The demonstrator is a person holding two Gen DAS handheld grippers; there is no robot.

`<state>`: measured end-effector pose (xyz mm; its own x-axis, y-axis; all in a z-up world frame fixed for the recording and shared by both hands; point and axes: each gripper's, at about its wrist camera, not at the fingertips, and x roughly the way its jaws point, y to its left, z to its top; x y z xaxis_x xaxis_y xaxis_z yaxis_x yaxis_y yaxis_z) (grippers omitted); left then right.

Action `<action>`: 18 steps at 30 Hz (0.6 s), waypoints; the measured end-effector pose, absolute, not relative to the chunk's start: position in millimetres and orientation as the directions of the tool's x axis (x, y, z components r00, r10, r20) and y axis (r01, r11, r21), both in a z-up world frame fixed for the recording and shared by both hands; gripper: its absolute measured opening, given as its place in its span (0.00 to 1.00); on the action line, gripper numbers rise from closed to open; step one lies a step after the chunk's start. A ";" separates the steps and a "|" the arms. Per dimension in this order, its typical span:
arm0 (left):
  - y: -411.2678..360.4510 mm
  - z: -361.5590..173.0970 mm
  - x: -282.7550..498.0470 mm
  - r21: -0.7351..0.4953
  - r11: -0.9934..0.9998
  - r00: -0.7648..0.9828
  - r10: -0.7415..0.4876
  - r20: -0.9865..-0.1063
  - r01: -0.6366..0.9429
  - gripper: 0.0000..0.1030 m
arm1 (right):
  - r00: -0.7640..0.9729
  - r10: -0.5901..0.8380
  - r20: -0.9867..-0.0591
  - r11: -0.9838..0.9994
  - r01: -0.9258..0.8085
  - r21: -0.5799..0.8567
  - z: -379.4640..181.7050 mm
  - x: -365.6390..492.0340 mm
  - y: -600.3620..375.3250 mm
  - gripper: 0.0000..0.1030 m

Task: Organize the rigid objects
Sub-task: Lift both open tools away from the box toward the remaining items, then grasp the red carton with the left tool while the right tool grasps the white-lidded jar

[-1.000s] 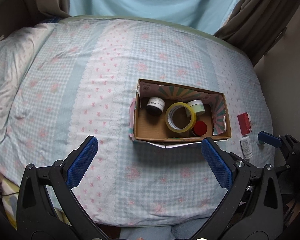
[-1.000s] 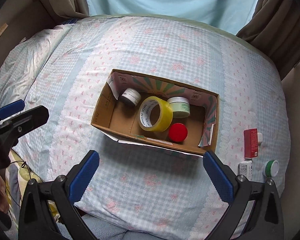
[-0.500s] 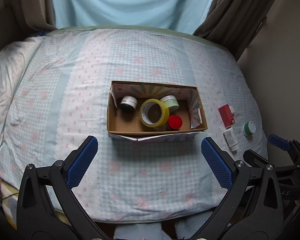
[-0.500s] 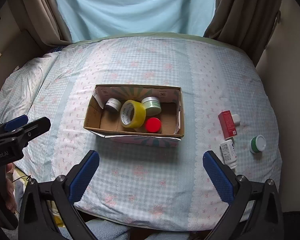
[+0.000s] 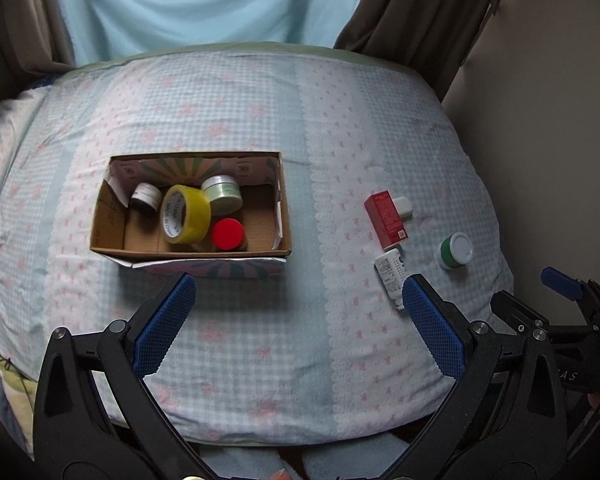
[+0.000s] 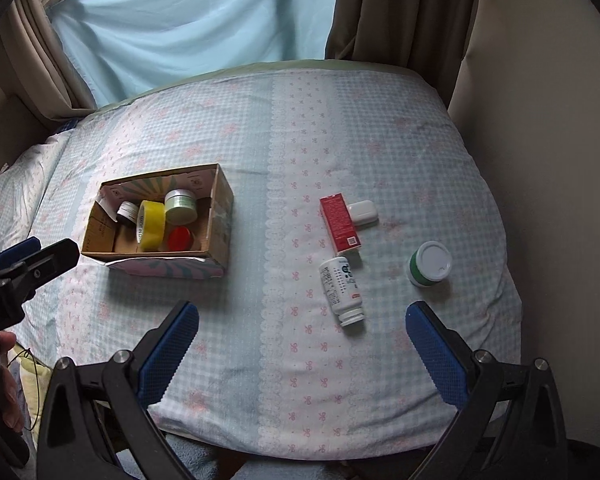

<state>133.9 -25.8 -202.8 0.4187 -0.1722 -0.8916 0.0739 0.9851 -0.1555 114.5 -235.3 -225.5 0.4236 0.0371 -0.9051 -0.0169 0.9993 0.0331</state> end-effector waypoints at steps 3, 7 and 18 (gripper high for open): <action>-63.0 -217.2 137.7 -0.170 0.983 0.390 -0.182 -0.903 0.064 1.00 | 0.408 0.029 -0.912 1.000 -0.013 0.026 -237.7 124.9 -276.9 1.00; -105.8 -238.1 142.6 -0.174 0.982 0.334 -0.187 -0.924 0.069 1.00 | 0.381 0.020 -0.924 0.999 0.016 0.028 -256.0 141.7 -324.2 1.00; -181.9 -288.6 206.2 -0.158 0.984 0.250 -0.173 -0.953 0.077 1.00 | 0.289 0.039 -0.956 0.994 0.086 0.066 -322.3 175.1 -394.1 1.00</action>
<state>206.2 -181.9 -288.5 0.2504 -0.1726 -0.9526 0.0765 0.9844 -0.1583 175.1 -394.1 -322.3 0.2894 0.0389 -0.9564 0.0860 0.9941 0.0665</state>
